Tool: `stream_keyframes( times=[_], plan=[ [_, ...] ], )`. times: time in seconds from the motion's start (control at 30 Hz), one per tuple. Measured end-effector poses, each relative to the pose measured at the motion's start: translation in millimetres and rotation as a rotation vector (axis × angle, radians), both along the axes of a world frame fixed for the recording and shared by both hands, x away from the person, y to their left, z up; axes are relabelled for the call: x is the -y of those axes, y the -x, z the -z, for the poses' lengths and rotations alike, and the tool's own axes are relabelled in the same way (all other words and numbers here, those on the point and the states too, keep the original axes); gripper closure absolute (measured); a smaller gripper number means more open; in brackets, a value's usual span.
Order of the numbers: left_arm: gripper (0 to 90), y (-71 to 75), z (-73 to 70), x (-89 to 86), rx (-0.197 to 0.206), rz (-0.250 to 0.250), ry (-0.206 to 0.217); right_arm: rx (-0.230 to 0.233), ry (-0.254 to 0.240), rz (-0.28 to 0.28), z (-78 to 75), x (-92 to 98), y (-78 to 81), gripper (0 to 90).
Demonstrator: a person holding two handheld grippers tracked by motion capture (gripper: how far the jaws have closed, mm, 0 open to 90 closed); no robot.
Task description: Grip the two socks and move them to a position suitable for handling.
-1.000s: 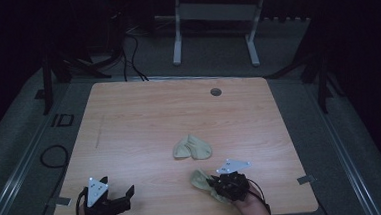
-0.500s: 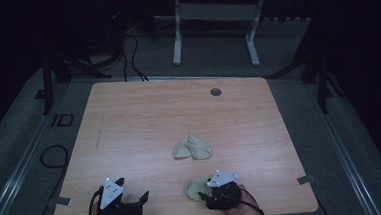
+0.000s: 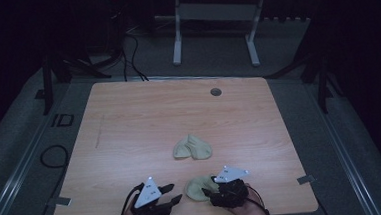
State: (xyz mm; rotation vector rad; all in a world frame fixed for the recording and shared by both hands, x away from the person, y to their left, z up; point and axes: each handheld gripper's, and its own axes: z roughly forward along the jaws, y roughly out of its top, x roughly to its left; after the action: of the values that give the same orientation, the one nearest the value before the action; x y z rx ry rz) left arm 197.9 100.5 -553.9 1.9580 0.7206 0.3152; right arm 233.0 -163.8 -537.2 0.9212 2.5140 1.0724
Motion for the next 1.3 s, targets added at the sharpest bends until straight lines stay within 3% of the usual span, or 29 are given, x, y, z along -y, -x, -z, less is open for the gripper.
stream_keyframes(
  times=[0.07,0.17,0.23,0.43,0.53,0.67,0.8,1.03,1.17,1.3],
  plan=[
    [60.2,-4.4,0.0,15.0,0.004,0.04,-0.027,-0.01,0.01,0.004,2.5,0.2,0.6,52.2],
    [67.9,-9.3,2.2,30.3,0.011,0.065,-0.057,-0.029,0.012,0.007,4.8,0.7,-0.3,55.4],
    [74.6,-12.5,4.4,39.2,0.02,0.078,-0.099,-0.025,0.025,0.004,5.3,0.1,-0.2,56.0],
    [87.2,-22.8,13.9,55.7,0.005,0.077,-0.193,-0.051,0.046,-0.005,9.8,-3.2,-0.1,58.5],
    [87.3,-27.6,21.0,57.9,-0.011,0.079,-0.247,-0.06,0.065,-0.003,14.1,-3.5,-0.6,60.8],
    [88.9,-30.4,21.6,55.1,-0.036,0.08,-0.238,-0.072,0.092,-0.013,18.4,-3.7,-1.2,70.8],
    [89.1,-30.2,22.8,54.0,-0.039,0.077,-0.226,-0.094,0.077,-0.008,16.3,-2.4,-1.5,82.1],
    [89.1,-29.7,22.6,54.9,-0.049,0.062,-0.221,-0.079,0.029,0.021,1.0,12.4,-3.5,82.7],
    [89.1,-29.3,22.0,55.9,-0.048,0.058,-0.231,-0.077,-0.007,0.069,-5.6,30.5,-6.2,82.7],
    [89.1,-29.8,22.0,55.8,-0.051,0.06,-0.229,-0.072,0.0,0.114,-7.3,45.7,-14.0,82.6]
  ],
)
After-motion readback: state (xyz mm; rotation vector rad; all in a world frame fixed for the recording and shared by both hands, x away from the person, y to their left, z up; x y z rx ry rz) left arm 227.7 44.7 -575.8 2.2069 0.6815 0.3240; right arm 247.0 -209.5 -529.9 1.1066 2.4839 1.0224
